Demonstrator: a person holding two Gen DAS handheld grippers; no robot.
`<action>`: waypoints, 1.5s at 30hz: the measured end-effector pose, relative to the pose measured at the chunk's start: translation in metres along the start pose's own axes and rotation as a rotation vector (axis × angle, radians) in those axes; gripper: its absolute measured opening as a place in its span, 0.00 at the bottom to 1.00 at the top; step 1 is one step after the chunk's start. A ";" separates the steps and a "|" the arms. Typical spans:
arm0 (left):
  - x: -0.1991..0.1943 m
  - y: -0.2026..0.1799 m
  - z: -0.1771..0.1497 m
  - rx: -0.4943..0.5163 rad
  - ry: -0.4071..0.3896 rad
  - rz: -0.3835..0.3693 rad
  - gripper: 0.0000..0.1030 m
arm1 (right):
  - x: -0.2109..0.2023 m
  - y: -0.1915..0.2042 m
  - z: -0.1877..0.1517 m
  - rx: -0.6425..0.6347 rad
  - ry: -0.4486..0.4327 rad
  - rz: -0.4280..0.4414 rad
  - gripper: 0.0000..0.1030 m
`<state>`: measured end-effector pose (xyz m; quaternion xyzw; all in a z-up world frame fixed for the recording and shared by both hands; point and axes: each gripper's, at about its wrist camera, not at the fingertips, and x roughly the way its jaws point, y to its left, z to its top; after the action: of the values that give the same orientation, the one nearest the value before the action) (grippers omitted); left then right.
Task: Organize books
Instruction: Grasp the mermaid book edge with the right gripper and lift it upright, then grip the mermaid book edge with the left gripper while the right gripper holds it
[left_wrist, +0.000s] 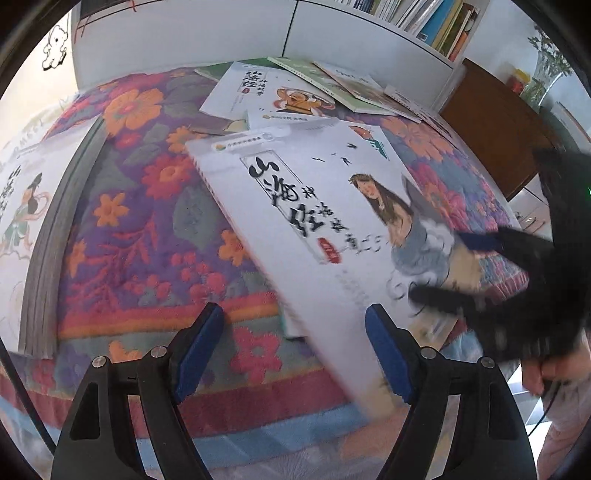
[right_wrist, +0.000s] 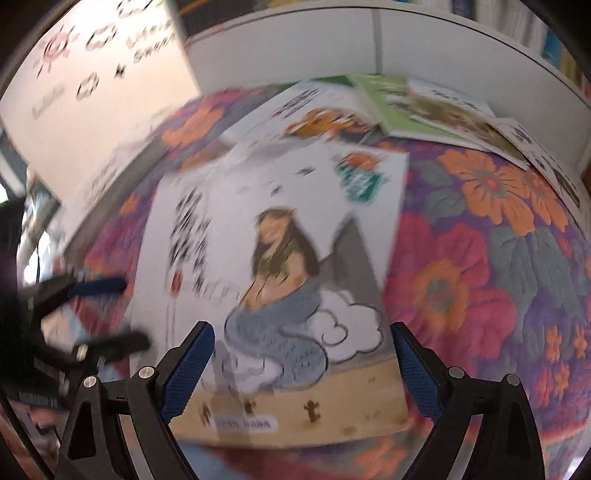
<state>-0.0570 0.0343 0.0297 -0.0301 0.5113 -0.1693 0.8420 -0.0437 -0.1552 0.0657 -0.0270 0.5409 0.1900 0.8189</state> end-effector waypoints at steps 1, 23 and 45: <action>-0.003 0.000 -0.003 0.000 0.001 -0.004 0.75 | -0.001 0.006 -0.008 0.005 0.010 0.001 0.94; -0.021 0.011 -0.026 0.055 0.094 -0.215 0.73 | -0.018 0.016 -0.042 0.303 0.002 0.256 0.95; -0.022 0.038 -0.033 -0.070 0.134 -0.255 0.17 | 0.002 -0.036 -0.088 0.512 0.051 0.581 0.14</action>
<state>-0.0849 0.0807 0.0242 -0.1125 0.5641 -0.2586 0.7760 -0.1079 -0.2103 0.0221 0.3280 0.5762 0.2720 0.6974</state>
